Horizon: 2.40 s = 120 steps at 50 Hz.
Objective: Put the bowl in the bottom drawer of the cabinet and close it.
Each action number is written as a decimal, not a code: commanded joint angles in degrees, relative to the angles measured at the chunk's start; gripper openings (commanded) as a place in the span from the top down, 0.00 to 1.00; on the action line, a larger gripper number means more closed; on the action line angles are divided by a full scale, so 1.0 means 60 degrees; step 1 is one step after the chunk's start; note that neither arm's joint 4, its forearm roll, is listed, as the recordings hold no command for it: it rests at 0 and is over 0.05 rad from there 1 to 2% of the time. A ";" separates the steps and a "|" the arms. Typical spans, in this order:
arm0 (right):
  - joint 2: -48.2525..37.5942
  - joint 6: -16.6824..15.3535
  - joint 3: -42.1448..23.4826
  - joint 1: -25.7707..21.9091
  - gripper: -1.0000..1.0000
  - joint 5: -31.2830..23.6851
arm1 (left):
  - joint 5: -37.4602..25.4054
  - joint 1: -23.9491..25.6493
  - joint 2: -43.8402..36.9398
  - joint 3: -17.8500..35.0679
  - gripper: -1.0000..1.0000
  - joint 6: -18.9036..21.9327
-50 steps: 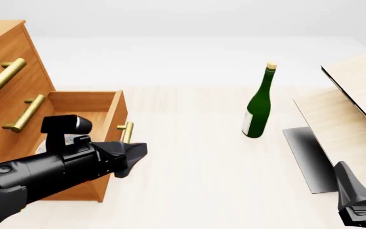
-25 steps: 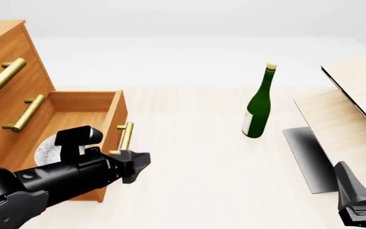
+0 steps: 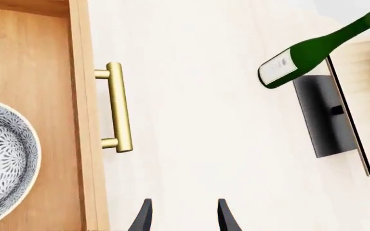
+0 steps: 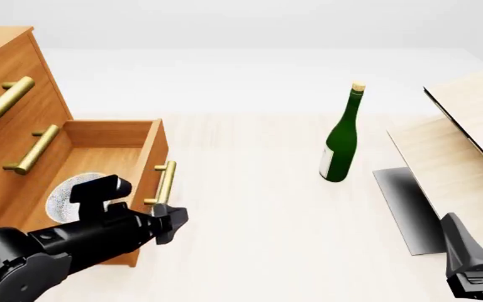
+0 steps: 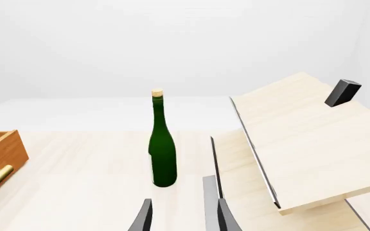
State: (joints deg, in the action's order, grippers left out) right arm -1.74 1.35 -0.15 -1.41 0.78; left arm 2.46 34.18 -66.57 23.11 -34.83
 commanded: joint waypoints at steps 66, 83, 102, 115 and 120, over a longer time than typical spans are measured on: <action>-0.0144 0.0108 0.0006 -0.0105 0.00 0.0092 | -0.0220 -0.3182 0.0074 -0.0796 0.00 0.1890; -0.0153 0.0113 0.0007 -0.0108 0.00 0.0098 | -0.0318 -0.4119 0.0332 -0.1051 0.00 0.2382; -0.0161 0.0116 0.0007 -0.0112 0.00 0.0103 | -0.0238 -0.5111 0.0373 -0.1164 0.00 0.2926; -0.0164 0.0119 0.0007 -0.0113 0.00 0.0104 | -0.0079 -0.5550 0.0308 -0.1323 0.00 0.3138; -0.0165 0.0119 0.0007 -0.0113 0.00 0.0105 | 0.0011 -0.5881 0.0266 -0.1379 0.00 0.3328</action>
State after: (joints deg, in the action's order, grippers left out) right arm -2.71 2.05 -0.11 -2.08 1.40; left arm 1.91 1.84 -64.47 15.90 -16.38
